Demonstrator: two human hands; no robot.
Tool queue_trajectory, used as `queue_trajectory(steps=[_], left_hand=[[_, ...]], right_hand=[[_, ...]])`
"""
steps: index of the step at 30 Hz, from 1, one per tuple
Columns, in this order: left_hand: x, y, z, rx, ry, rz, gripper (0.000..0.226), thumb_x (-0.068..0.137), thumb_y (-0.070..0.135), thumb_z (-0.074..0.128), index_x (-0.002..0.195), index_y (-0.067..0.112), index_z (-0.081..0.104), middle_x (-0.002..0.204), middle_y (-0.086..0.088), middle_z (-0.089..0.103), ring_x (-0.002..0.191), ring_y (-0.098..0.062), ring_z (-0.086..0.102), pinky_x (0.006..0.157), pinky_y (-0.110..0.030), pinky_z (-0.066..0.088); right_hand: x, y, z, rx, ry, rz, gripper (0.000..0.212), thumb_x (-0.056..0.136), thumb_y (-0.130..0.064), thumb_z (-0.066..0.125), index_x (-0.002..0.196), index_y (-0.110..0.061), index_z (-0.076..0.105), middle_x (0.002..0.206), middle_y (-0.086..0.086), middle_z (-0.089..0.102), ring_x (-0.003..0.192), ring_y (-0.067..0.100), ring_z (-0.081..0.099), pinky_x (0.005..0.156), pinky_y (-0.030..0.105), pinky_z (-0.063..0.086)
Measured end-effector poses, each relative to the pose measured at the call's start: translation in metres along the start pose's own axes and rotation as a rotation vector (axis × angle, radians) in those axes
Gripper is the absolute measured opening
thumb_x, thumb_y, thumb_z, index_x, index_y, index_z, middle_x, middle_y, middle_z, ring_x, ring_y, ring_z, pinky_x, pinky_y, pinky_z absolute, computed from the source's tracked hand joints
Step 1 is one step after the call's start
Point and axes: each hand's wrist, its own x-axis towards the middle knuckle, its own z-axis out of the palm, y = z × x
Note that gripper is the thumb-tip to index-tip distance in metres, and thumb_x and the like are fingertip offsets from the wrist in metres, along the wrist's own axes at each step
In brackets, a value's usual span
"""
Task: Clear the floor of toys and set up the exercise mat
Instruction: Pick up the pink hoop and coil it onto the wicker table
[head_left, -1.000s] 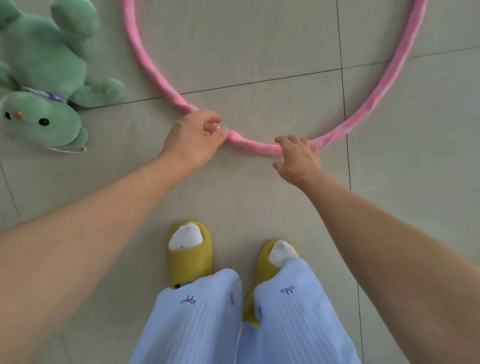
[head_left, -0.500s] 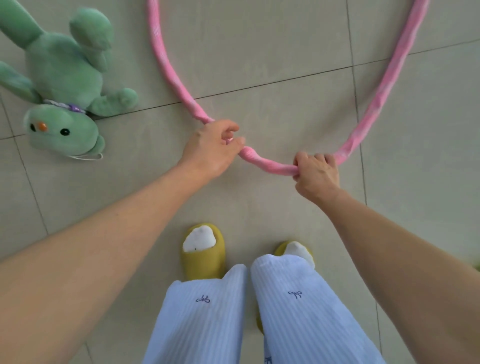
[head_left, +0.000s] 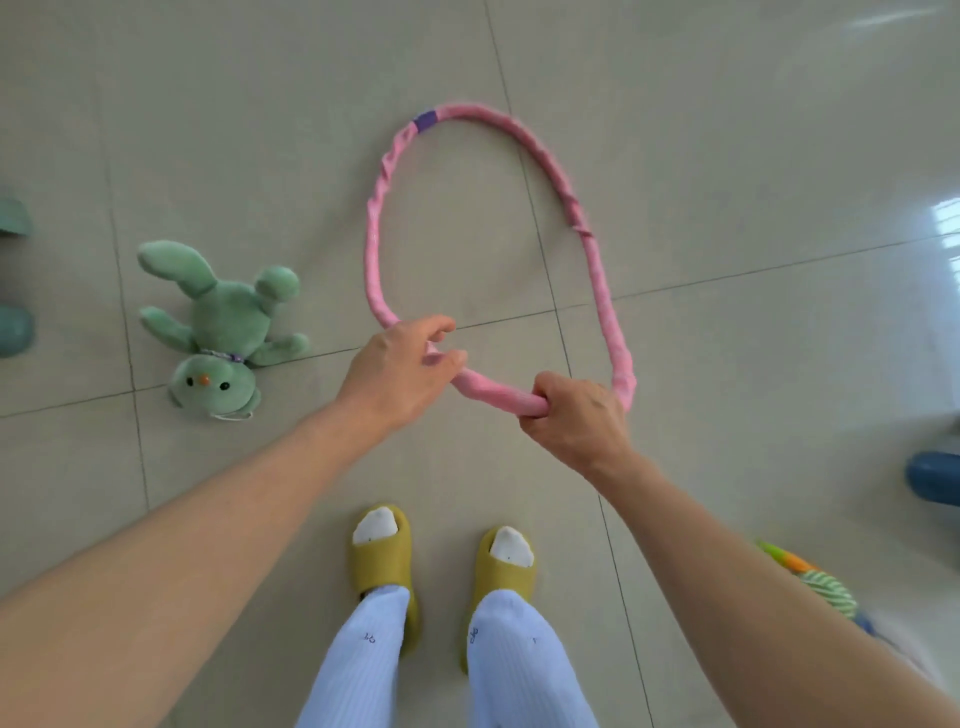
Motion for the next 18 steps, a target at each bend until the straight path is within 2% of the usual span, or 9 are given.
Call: queue_trajectory(steps=[3, 6, 10, 15, 18], left_hand=[[-0.020, 0.040, -0.035, 0.036, 0.039, 0.079, 0.040, 0.086, 0.031, 0.060, 0.124, 0.021, 0.056, 0.122, -0.001, 0.062, 0.110, -0.019, 0.058, 0.090, -0.028, 0.041], [-0.040, 0.071, -0.062, 0.069, 0.060, 0.151, 0.042, 0.085, 0.034, 0.061, 0.124, 0.023, 0.055, 0.124, 0.003, 0.060, 0.104, -0.019, 0.060, 0.086, -0.027, 0.041], [-0.065, 0.110, -0.097, 0.071, 0.075, 0.237, 0.047, 0.084, 0.033, 0.062, 0.128, 0.020, 0.052, 0.128, 0.000, 0.058, 0.117, -0.020, 0.054, 0.095, -0.030, 0.040], [-0.099, 0.161, -0.146, 0.107, 0.062, 0.373, 0.060, 0.083, 0.043, 0.062, 0.136, 0.023, 0.042, 0.132, 0.002, 0.053, 0.116, -0.016, 0.054, 0.095, -0.028, 0.042], [-0.116, 0.189, -0.174, 0.138, 0.072, 0.437, 0.066, 0.083, 0.037, 0.064, 0.140, 0.023, 0.035, 0.135, 0.001, 0.051, 0.120, -0.016, 0.051, 0.097, -0.029, 0.040]], right_hand=[[-0.022, -0.013, -0.059, 0.017, 0.070, -0.005, 0.009, 0.081, -0.024, 0.054, 0.081, -0.016, 0.059, 0.074, 0.003, 0.066, 0.079, 0.026, 0.062, 0.078, 0.030, 0.036], [-0.040, -0.029, -0.109, 0.029, 0.150, -0.002, 0.007, 0.080, -0.024, 0.055, 0.076, -0.020, 0.058, 0.071, 0.001, 0.064, 0.079, 0.024, 0.060, 0.076, 0.027, 0.036], [-0.064, -0.049, -0.172, 0.158, 0.175, -0.012, 0.014, 0.078, -0.021, 0.057, 0.069, -0.025, 0.048, 0.068, -0.001, 0.057, 0.070, 0.026, 0.056, 0.078, 0.038, 0.047], [-0.096, -0.073, -0.254, 0.225, 0.332, -0.039, 0.015, 0.073, -0.022, 0.062, 0.066, -0.026, 0.049, 0.063, -0.003, 0.055, 0.068, 0.025, 0.058, 0.061, 0.031, 0.045], [-0.112, -0.091, -0.303, 0.272, 0.479, -0.100, 0.018, 0.072, -0.018, 0.063, 0.064, -0.027, 0.049, 0.056, -0.008, 0.052, 0.062, 0.019, 0.055, 0.054, 0.025, 0.038]])
